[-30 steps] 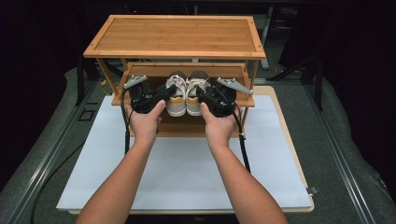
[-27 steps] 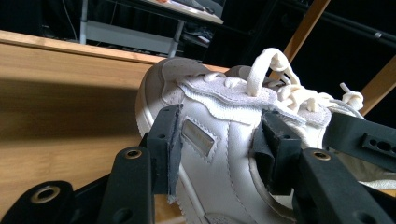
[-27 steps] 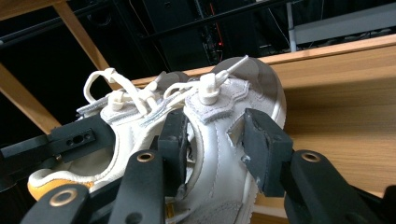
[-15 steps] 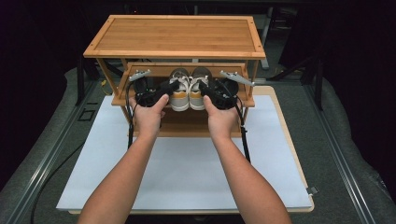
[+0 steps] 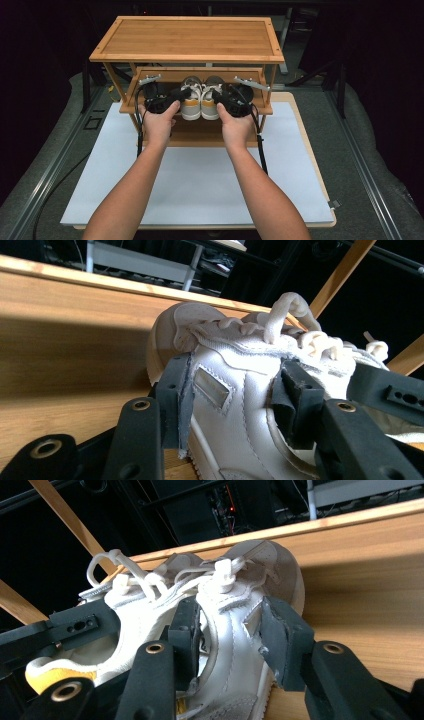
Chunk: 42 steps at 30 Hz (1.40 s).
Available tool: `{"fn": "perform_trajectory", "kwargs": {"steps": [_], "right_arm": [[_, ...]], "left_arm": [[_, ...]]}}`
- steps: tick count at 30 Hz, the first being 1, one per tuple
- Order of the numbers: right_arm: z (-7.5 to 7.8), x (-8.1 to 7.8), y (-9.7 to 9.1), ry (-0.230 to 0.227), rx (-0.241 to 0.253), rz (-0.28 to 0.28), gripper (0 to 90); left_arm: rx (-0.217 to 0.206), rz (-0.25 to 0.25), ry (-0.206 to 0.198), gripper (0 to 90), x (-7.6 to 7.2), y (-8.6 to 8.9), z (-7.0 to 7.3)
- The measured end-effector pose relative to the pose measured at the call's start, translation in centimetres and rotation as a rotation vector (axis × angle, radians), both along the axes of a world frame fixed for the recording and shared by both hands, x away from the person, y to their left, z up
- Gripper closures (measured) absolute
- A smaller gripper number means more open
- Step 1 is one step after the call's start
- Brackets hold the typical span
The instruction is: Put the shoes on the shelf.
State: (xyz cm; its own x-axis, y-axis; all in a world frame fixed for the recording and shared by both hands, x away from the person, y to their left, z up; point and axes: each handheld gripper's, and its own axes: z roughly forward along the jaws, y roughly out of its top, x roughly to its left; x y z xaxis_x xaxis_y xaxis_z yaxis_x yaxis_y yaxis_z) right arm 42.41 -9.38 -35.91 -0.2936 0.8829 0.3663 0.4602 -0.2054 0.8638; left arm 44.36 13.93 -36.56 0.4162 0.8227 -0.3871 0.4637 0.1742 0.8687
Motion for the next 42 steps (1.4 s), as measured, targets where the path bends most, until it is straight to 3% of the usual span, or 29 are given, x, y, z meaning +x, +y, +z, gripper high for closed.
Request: {"fn": "perform_trajectory", "kwargs": {"steps": [3,7,10,11,14,22,26,30,34,35,36,42], "right_arm": [[-0.1,0.1,0.0,-0.012,0.002,0.003,60.5],[-0.1,0.0,-0.2,0.008,0.006,0.000,58.9],[-0.2,0.2,-0.3,0.006,0.045,0.007,57.5],[-0.2,0.2,-0.4,0.020,0.051,-0.001,57.1],[-0.1,0.3,-0.5,0.003,0.061,0.001,56.8],[0.1,-0.1,-0.7,0.005,0.034,-0.007,55.8],[0.2,-0.2,-0.8,-0.007,0.043,-0.007,54.8],[0.2,-0.3,-1.0,-0.008,0.037,-0.001,54.3],[0.4,-0.5,-1.0,-0.015,0.036,-0.001,54.3],[0.6,-0.8,-1.1,0.001,0.021,-0.001,54.1],[0.6,-0.8,-1.1,-0.022,0.035,0.002,53.8],[0.9,-1.4,-1.1,-0.030,0.040,0.009,53.2]], "left_arm": [[-0.003,-0.002,0.007,53.8,0.0,0.0,0.0],[0.012,-0.004,0.020,53.3,0.1,0.0,0.2],[0.010,-0.014,0.051,52.2,0.4,0.2,0.4],[-0.007,-0.024,0.052,47.1,0.5,0.2,0.4],[-0.023,-0.026,0.049,46.0,0.5,0.4,0.7],[0.005,-0.015,0.025,48.2,0.1,0.3,0.9],[-0.024,-0.026,0.031,47.0,0.1,0.5,1.0],[-0.009,-0.033,0.037,46.2,0.1,0.7,1.2],[-0.007,-0.037,0.023,47.5,-0.4,0.7,1.4],[-0.004,-0.037,0.016,47.5,-0.5,0.8,1.4],[-0.007,-0.043,0.012,47.6,-0.7,0.8,1.6],[-0.010,-0.048,-0.006,47.4,-1.4,1.0,2.1]]}}
